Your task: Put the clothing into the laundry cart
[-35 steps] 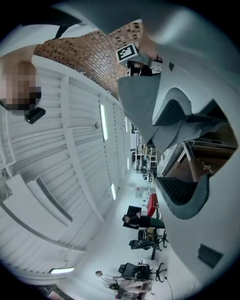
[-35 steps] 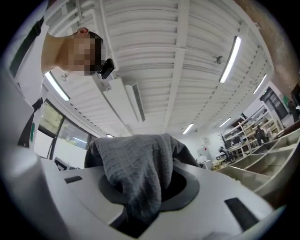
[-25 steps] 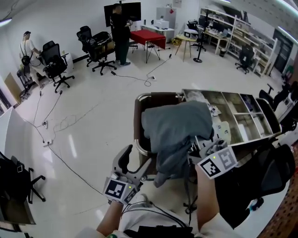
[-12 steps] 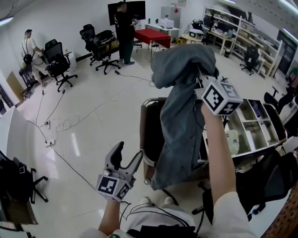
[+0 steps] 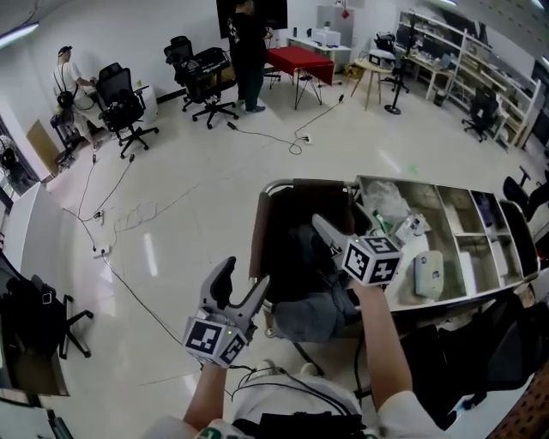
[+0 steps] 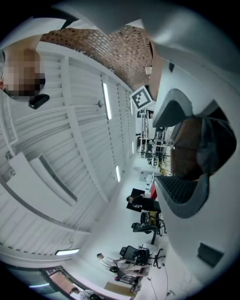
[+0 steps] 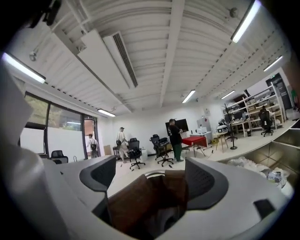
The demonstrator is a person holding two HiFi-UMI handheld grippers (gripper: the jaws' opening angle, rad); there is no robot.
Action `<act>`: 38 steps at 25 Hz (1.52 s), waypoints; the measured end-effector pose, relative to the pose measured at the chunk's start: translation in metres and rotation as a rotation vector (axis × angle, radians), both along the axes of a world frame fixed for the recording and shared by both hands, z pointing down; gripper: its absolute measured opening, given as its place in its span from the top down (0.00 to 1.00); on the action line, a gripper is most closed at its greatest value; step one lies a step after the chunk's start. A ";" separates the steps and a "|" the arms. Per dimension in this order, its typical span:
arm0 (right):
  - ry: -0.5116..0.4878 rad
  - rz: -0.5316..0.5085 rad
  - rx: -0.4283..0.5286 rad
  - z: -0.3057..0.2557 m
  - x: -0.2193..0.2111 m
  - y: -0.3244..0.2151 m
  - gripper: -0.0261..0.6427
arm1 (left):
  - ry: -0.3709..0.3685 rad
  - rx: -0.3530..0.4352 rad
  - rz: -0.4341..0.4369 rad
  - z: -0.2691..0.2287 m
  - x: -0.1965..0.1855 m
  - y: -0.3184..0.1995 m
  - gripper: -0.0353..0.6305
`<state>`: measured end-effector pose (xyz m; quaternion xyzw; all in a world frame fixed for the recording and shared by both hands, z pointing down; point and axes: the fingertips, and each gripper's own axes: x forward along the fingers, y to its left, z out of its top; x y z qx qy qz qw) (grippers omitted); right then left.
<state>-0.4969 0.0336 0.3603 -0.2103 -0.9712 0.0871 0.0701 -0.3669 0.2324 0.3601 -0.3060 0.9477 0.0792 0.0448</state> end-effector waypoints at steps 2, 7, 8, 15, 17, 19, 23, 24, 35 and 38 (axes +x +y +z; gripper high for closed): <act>-0.072 -0.027 -0.031 -0.012 0.018 0.000 0.23 | 0.007 -0.008 0.018 0.004 -0.003 -0.012 0.47; -0.244 -0.088 -0.032 -0.034 0.061 -0.003 0.23 | 0.013 -0.034 0.062 0.009 -0.008 -0.039 0.47; -0.274 -0.096 -0.024 -0.036 0.070 -0.004 0.23 | 0.014 -0.040 0.069 0.010 -0.008 -0.042 0.47; -0.308 -0.063 0.028 -0.026 0.105 -0.012 0.23 | 0.024 -0.055 0.108 0.013 -0.011 -0.053 0.47; -0.298 -0.041 0.022 -0.021 0.109 -0.019 0.23 | 0.023 -0.059 0.117 0.014 -0.011 -0.057 0.47; -0.301 -0.017 0.027 -0.019 0.114 -0.024 0.23 | 0.021 -0.063 0.127 0.015 -0.009 -0.060 0.47; -0.310 0.017 0.036 -0.017 0.120 -0.030 0.24 | 0.024 -0.072 0.139 0.018 -0.008 -0.064 0.47; -0.306 0.028 0.040 -0.015 0.121 -0.031 0.24 | 0.021 -0.077 0.140 0.018 -0.007 -0.065 0.47; -0.254 0.167 0.085 0.003 0.127 -0.044 0.24 | -0.008 -0.132 0.046 0.020 -0.014 -0.058 0.47; -0.245 0.207 0.097 0.009 0.128 -0.046 0.24 | -0.033 -0.189 -0.058 0.022 -0.020 -0.046 0.47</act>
